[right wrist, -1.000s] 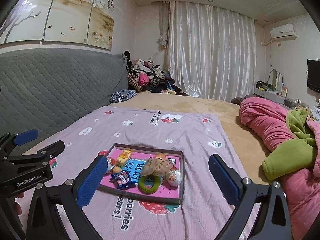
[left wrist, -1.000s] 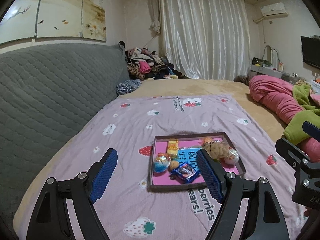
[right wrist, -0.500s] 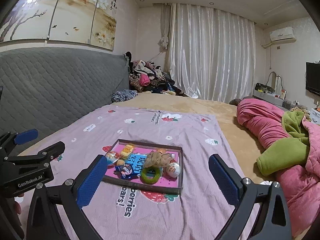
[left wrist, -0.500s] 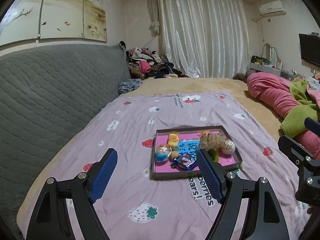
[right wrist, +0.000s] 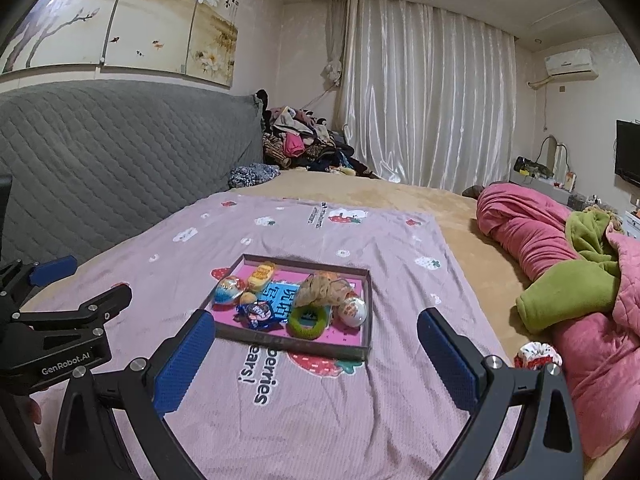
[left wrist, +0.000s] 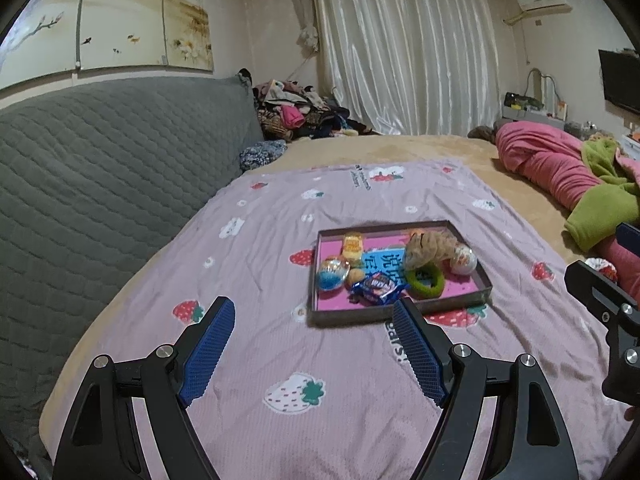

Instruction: Organize objects

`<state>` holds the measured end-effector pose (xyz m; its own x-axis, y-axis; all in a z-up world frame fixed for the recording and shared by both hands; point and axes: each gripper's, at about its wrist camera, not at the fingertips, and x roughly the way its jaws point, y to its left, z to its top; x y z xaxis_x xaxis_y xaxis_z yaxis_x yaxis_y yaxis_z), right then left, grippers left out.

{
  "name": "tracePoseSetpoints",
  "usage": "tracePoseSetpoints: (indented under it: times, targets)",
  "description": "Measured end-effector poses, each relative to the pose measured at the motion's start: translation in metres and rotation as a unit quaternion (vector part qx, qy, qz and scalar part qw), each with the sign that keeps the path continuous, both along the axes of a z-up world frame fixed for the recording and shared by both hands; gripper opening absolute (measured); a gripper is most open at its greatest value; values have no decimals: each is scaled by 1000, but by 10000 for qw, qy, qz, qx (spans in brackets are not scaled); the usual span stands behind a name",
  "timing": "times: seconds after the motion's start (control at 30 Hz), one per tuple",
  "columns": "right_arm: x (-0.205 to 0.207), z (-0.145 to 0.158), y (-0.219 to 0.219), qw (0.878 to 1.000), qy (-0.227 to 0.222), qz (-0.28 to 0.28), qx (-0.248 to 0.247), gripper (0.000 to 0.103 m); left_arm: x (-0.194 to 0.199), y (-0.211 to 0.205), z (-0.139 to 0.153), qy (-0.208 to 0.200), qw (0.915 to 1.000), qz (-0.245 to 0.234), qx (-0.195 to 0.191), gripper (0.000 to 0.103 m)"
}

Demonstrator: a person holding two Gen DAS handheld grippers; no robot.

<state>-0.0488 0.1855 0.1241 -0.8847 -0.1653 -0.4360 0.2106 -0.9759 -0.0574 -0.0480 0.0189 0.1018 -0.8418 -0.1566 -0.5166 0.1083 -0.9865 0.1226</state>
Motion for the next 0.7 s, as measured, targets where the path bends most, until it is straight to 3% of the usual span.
tracePoseSetpoints:
  times: [0.7]
  targets:
    - [8, -32, 3, 9996, -273, -89, -6, 102, 9, -5, -30, -281, 9995, -13, 128, 82]
